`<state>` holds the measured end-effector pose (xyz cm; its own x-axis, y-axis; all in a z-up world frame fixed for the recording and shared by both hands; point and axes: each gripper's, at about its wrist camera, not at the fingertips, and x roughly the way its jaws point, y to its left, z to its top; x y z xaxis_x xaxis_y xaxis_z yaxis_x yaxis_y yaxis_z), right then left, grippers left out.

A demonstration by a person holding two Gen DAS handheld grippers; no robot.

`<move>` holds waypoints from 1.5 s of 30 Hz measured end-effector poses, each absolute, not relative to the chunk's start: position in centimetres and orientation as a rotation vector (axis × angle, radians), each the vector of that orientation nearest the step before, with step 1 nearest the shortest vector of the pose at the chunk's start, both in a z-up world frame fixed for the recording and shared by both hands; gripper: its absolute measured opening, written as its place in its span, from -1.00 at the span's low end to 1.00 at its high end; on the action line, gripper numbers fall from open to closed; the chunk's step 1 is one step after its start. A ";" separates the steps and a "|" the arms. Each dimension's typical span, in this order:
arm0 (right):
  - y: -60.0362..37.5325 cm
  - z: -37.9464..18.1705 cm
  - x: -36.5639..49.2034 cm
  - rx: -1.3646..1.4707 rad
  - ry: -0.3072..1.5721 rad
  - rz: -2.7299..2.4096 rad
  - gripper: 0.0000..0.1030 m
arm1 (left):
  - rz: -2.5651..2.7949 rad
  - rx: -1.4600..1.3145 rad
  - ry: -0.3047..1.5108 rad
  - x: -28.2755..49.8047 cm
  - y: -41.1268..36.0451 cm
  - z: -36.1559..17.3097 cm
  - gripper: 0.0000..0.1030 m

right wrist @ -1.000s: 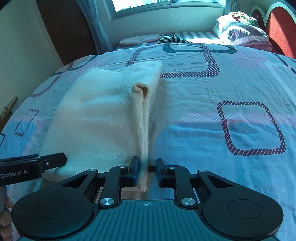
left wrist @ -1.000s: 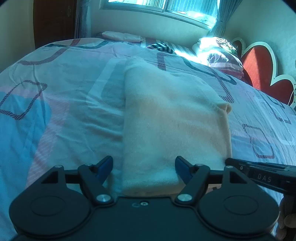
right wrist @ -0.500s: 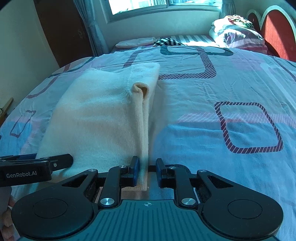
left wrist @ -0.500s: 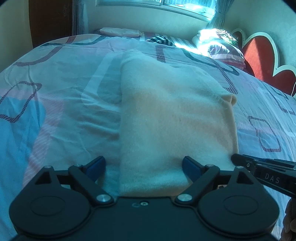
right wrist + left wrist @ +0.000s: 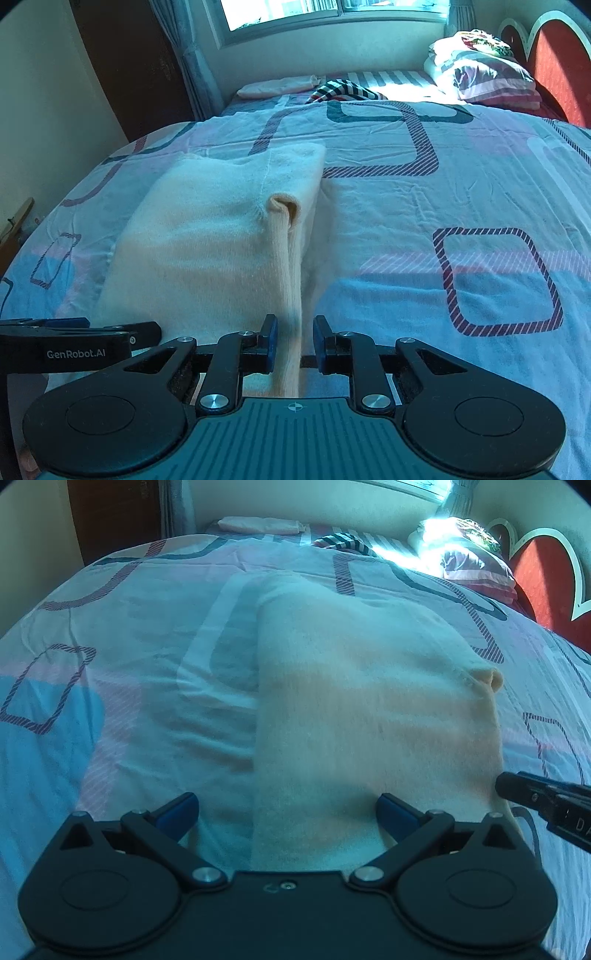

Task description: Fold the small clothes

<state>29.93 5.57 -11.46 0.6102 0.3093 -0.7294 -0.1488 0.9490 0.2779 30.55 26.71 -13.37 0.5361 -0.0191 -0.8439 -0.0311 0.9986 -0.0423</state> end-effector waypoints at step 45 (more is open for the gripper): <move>1.4 -3.0 13.7 0.231 0.733 0.366 0.95 | 0.078 0.013 0.752 16.1 23.8 -0.9 0.97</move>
<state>13.72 1.41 -2.99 0.6843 0.4027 -0.6079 -0.2435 0.9120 0.3301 16.13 23.75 -0.94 0.7275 0.0758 -0.6820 -0.0665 0.9970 0.0399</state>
